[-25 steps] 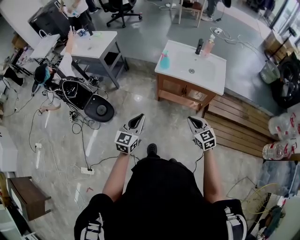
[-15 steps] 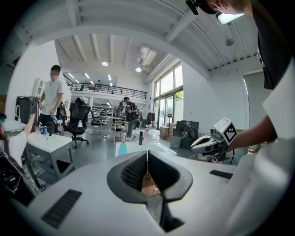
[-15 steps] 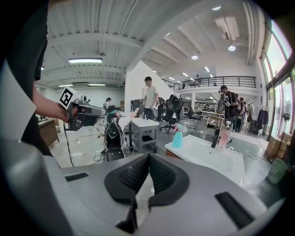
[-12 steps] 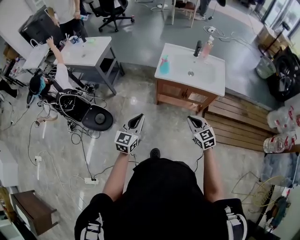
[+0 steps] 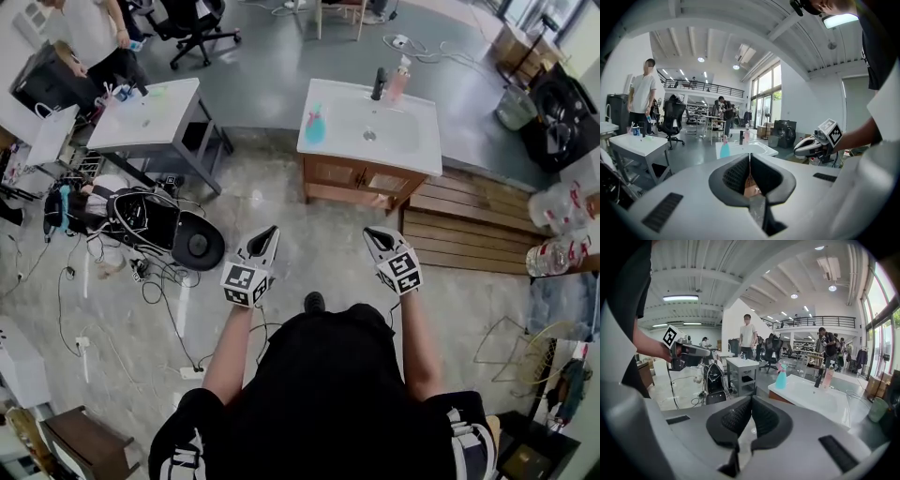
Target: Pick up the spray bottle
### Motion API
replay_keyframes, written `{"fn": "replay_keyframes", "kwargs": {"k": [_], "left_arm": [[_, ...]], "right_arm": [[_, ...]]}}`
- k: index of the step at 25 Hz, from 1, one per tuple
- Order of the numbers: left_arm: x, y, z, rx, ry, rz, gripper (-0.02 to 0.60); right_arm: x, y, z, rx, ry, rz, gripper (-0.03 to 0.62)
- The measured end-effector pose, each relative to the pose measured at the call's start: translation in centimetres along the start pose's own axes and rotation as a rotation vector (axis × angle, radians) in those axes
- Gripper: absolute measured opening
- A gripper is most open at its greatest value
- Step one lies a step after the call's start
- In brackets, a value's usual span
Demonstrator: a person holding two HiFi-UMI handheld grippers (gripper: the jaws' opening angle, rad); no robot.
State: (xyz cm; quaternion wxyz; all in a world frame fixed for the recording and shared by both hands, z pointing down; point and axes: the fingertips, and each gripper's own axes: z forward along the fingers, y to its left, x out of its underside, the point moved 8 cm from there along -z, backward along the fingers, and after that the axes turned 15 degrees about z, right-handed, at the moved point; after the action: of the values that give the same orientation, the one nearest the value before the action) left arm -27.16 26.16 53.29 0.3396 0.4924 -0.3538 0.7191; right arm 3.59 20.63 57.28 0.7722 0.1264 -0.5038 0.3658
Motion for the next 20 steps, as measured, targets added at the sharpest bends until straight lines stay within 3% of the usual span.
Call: {"fn": "replay_keyframes", "kwargs": {"k": [10, 20], "left_arm": [[0.2, 0.5, 2.7, 0.037, -0.007, 0.0, 0.025], [-1.1, 2.1, 5.8, -0.011, 0.016, 0.016, 0.025]], "right_arm": [[0.1, -1.9, 0.8, 0.031, 0.012, 0.008, 0.015], [-2.0, -5.7, 3.8, -0.024, 0.001, -0.004, 0.015]]}}
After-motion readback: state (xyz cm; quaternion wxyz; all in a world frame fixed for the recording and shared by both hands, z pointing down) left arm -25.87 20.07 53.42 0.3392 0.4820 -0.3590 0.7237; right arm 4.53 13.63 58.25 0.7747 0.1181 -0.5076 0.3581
